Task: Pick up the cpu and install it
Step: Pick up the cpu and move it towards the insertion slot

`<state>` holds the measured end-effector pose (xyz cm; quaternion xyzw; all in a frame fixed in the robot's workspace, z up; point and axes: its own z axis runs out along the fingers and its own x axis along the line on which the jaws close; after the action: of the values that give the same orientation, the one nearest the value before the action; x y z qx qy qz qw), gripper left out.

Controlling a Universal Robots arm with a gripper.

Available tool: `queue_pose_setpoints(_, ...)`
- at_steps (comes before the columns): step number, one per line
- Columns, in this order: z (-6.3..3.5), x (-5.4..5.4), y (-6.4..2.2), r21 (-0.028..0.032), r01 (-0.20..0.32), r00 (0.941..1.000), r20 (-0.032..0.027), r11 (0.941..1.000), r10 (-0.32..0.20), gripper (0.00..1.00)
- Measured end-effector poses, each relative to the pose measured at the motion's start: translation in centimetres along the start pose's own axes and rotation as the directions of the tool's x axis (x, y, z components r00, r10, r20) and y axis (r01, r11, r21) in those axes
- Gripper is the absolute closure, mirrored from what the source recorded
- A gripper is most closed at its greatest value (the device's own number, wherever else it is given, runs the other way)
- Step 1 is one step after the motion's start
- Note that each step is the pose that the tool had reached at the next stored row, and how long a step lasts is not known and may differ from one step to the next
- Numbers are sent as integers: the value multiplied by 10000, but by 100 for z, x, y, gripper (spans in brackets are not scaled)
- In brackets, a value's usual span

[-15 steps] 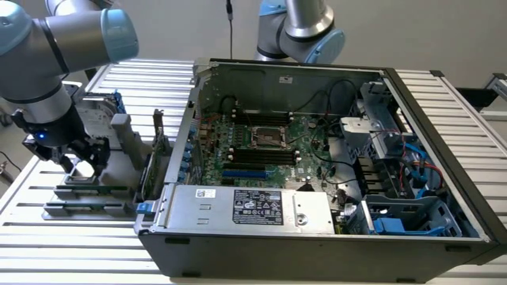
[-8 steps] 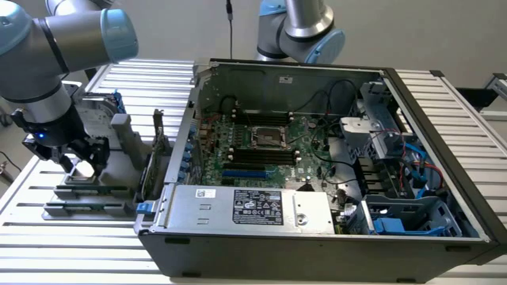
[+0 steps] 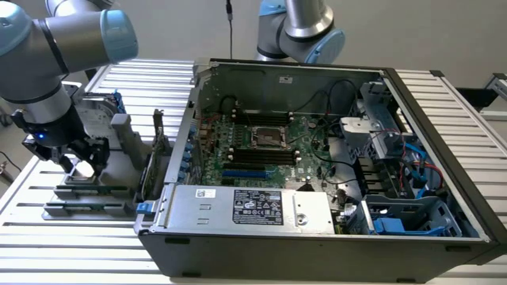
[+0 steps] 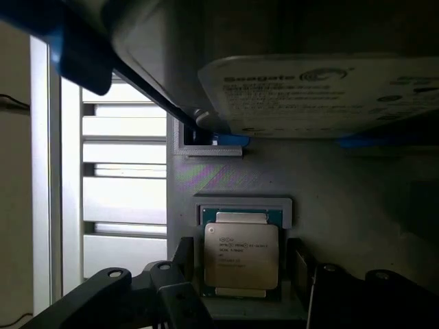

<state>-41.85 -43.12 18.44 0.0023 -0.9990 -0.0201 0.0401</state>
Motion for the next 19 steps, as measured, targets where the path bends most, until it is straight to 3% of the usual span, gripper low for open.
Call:
queue_pose_setpoints(3, 3, -1, 0, -1, 0, 10000, 2, 10000, 0, 35)
queue_pose_setpoints(5, 3, -1, 0, -1, 0, 10000, 1, 10000, 0, 44)
queue_pose_setpoints(13, -2, -1, 1, -5, 0, 10000, 7, 10000, 0, 45)
queue_pose_setpoints(16, -47, 4, 3, -9, 0, 10000, 3, 10000, 0, 45)
queue_pose_setpoints(19, -170, 13, 7, -14, 0, 10000, 1, 10000, 0, 45)
